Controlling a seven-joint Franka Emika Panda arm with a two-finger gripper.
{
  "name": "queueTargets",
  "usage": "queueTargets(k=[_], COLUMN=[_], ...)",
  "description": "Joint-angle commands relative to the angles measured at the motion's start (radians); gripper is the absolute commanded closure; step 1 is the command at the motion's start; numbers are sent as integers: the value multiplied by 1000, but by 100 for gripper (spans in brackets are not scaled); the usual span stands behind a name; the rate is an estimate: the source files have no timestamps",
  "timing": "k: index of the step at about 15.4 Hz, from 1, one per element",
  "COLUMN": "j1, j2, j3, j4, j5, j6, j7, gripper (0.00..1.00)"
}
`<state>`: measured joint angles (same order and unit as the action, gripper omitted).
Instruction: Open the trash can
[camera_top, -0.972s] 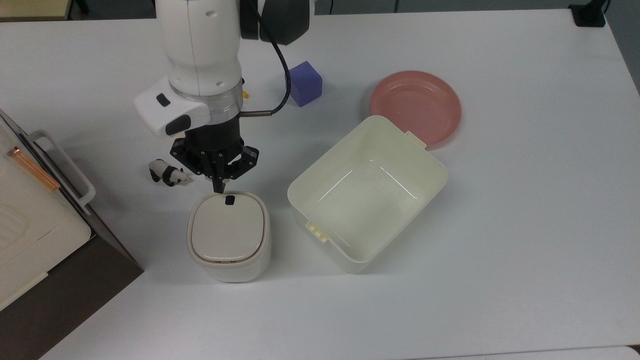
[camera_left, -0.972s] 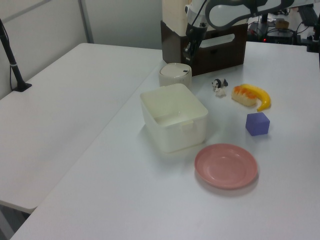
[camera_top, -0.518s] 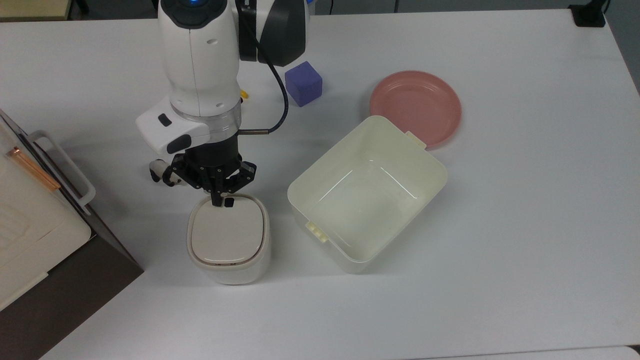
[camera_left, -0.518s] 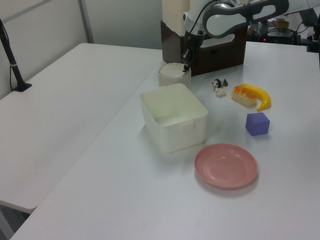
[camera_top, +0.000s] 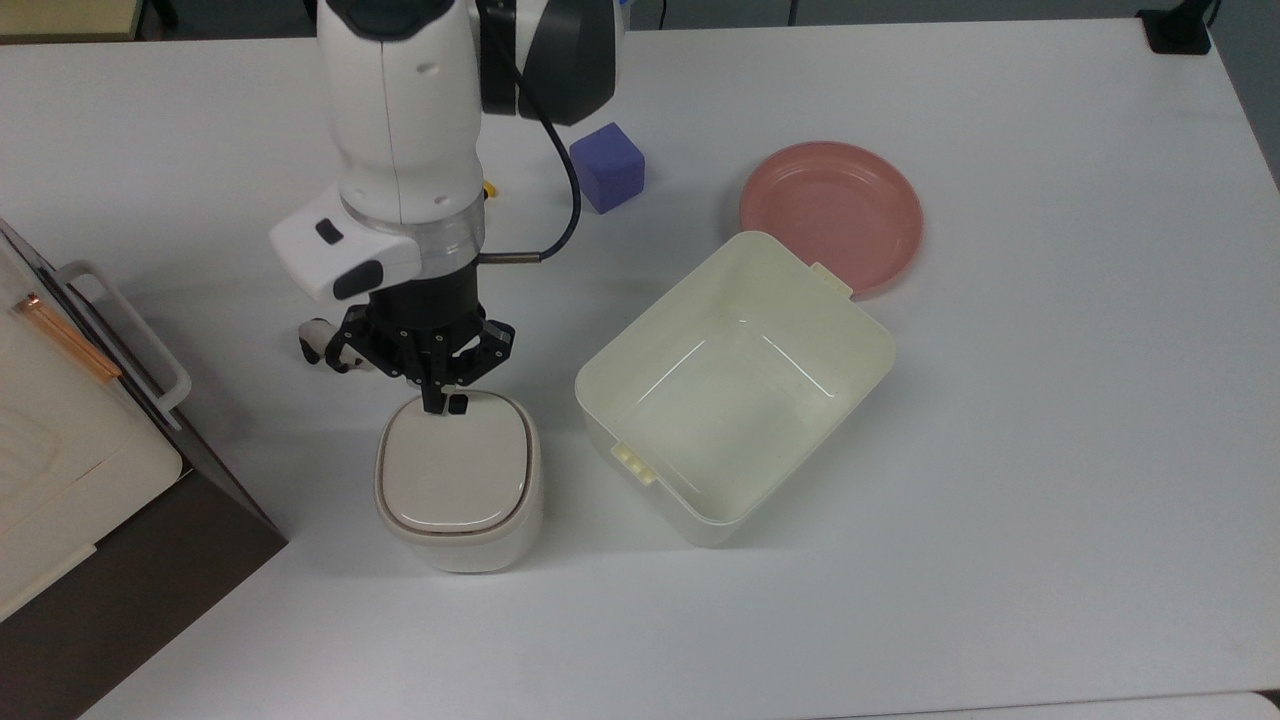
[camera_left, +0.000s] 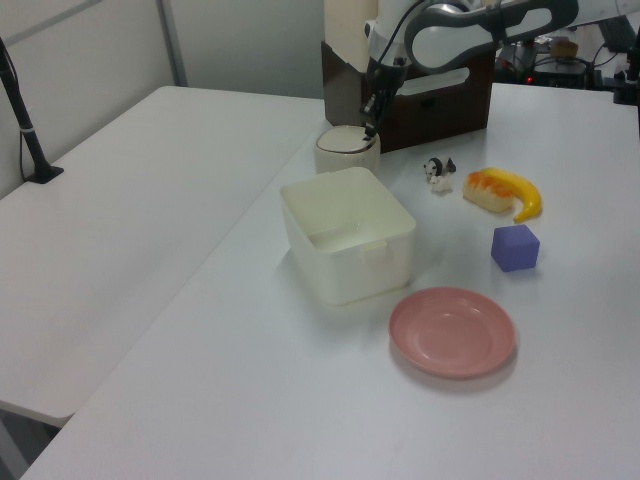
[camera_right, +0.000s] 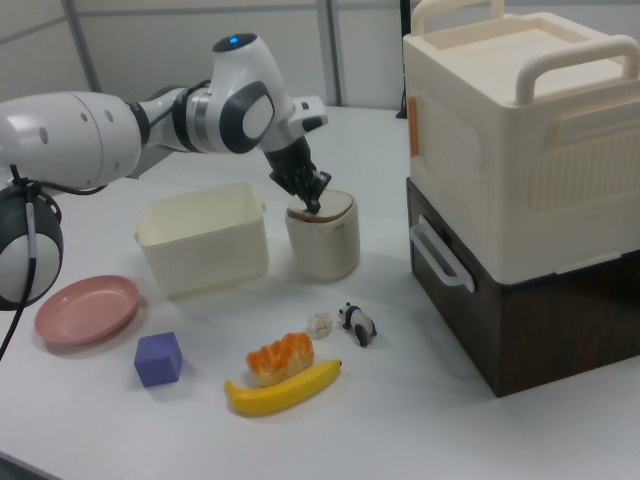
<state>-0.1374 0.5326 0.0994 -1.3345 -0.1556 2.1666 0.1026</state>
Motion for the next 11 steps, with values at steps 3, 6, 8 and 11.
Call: queueTargets(k=[3,6,8,11], j1=[13,15,15,16], j2=[-77,-120,-152,-204], j3=[-1,0,3,3], j4=[89,86,81,71], j5=[-10,-7,2,27], j6=[-191,-238,-292,-414], j7=[23,22,17,3], gripper=[100,100,100,100])
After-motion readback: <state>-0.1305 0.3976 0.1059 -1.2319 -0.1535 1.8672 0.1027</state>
